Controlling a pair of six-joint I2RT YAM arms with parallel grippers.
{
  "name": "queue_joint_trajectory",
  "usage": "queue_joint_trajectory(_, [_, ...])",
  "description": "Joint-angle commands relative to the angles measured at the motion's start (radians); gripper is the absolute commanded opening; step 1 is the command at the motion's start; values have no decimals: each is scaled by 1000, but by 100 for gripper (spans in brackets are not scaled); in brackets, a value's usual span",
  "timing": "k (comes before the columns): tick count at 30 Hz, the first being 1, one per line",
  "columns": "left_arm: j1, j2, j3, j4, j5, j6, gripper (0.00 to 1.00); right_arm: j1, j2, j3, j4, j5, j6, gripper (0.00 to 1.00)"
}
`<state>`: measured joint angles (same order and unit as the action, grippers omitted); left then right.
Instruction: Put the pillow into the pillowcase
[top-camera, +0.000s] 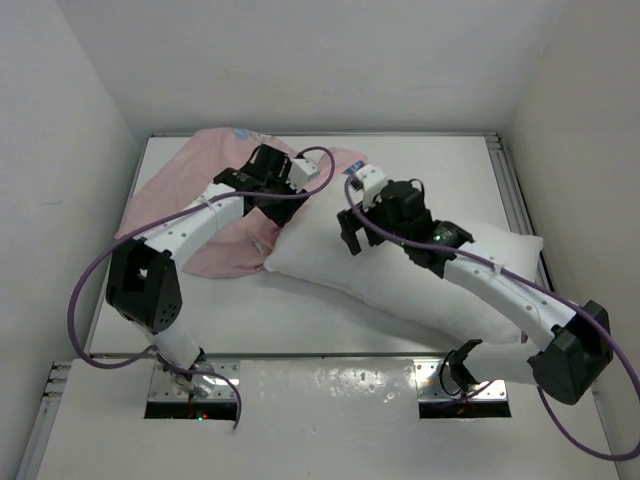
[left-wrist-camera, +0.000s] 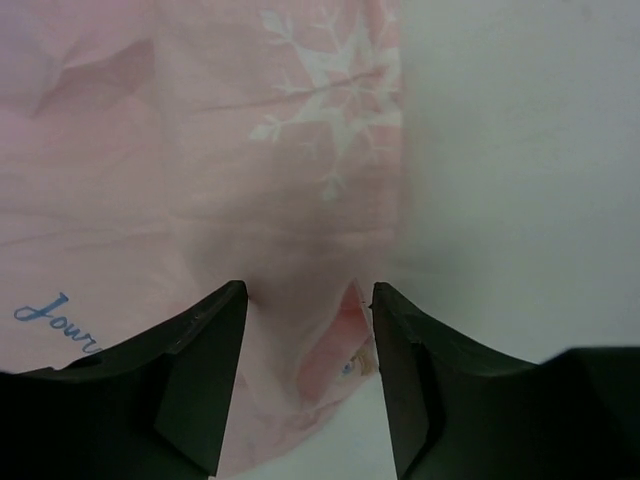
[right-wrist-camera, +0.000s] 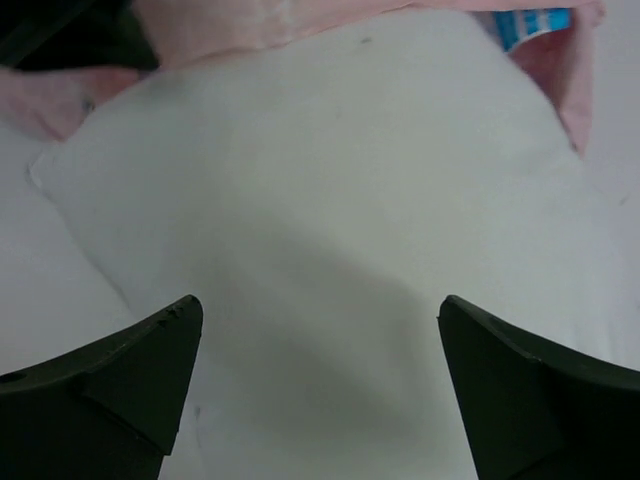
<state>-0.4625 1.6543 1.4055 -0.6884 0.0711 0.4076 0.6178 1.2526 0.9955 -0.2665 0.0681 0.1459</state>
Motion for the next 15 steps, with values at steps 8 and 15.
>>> queue_joint_trajectory(8, [7, 76, -43, 164, -151, -39, 58, 168, 181, 29, 59, 188, -285, 99])
queue_joint_trajectory(15, [7, 140, -16, 127, -8, -23, 0, 90, 422, 111, 113, 86, -180, 92])
